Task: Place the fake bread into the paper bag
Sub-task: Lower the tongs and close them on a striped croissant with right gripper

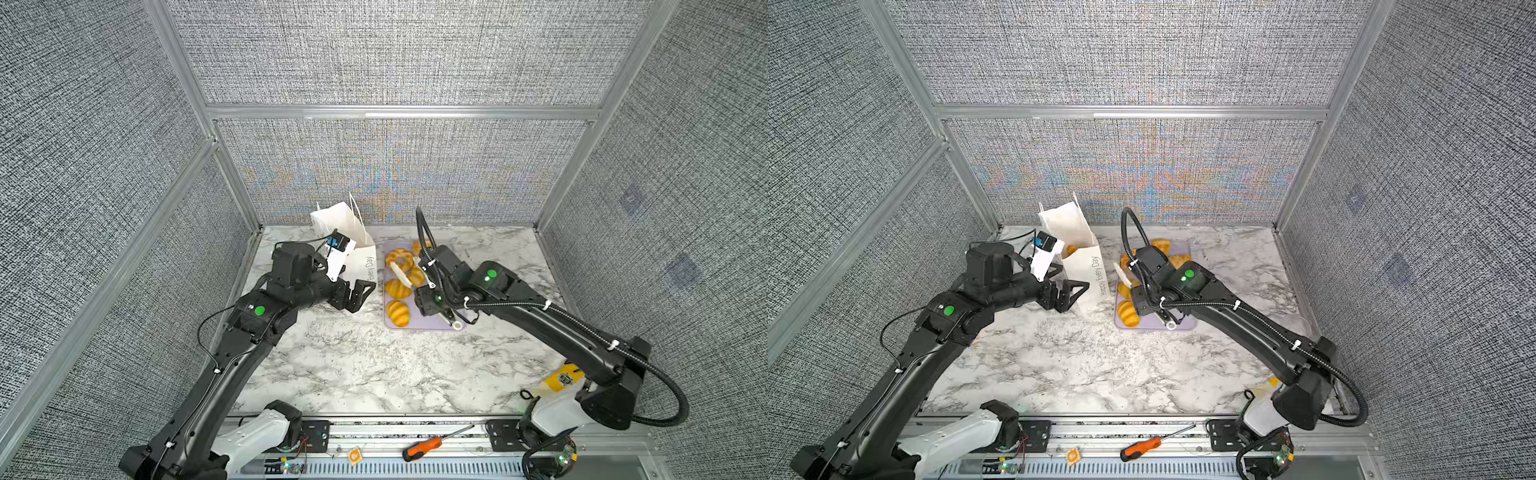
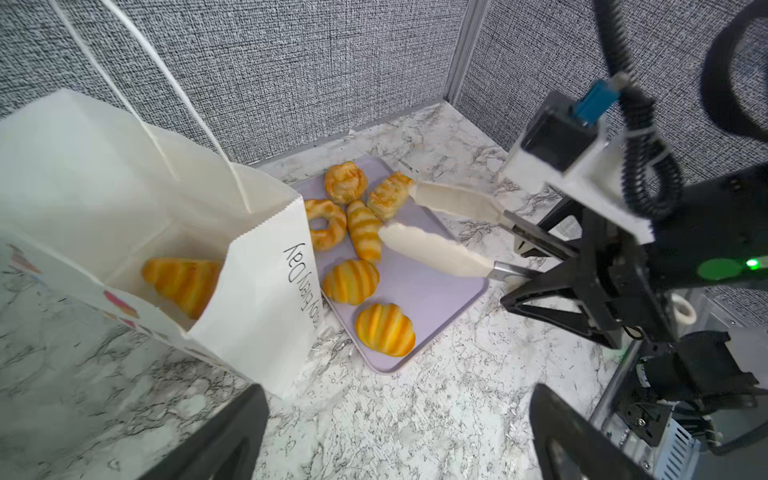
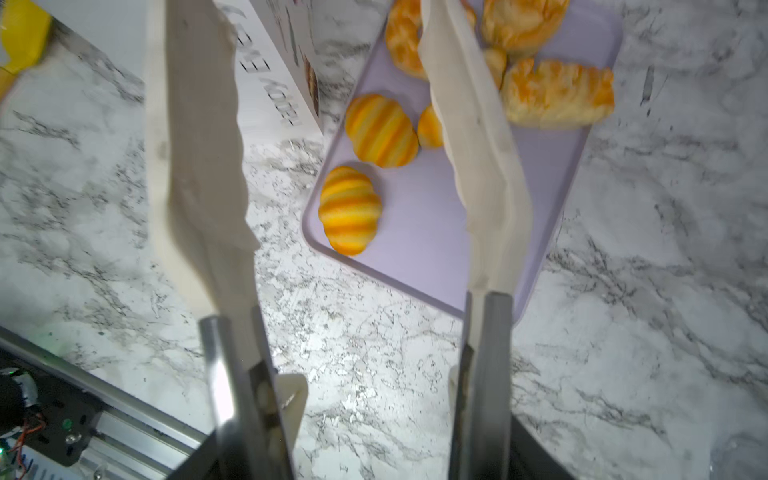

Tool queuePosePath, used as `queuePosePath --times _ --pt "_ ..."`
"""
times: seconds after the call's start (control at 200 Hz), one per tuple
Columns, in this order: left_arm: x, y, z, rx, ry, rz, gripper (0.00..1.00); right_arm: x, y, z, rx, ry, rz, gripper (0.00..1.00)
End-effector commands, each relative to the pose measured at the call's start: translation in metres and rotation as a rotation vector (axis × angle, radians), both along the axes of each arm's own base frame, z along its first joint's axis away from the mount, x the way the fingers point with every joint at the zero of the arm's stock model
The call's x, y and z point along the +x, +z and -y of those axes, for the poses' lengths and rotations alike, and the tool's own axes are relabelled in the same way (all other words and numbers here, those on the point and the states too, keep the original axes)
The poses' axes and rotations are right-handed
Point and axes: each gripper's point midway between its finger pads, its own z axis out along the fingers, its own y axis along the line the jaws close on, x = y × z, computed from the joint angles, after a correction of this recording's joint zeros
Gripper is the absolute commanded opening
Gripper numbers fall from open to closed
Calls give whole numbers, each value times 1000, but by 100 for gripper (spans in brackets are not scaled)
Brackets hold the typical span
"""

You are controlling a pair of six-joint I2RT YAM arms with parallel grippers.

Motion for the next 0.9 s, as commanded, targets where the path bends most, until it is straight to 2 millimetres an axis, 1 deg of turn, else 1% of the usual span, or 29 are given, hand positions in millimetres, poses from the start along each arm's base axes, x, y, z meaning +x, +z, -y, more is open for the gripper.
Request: queuePosePath --times 0.0,0.065,0.175,0.335,0.44,0.555,0.896 --pt "0 -1 7 -14 -7 9 99 -11 -23 7 -12 -72 -69 68" --pt "-2 -8 11 -6 -18 -4 99 -18 -38 9 -28 -77 -103 68" --pt "-4 -19 13 2 -24 -25 99 -26 -59 3 -28 -71 -153 69" --pt "-8 -38 16 16 -33 -67 99 -33 -85 -5 -50 -56 -217 70" --pt "-10 -46 16 20 -37 -83 99 -37 -98 -11 -71 -36 -261 71" --pt "-10 -49 16 23 -34 -86 99 -40 -108 -16 -88 -21 -295 72" --pt "-9 -54 16 45 -41 -93 99 -43 -124 -16 -149 -20 -358 74"
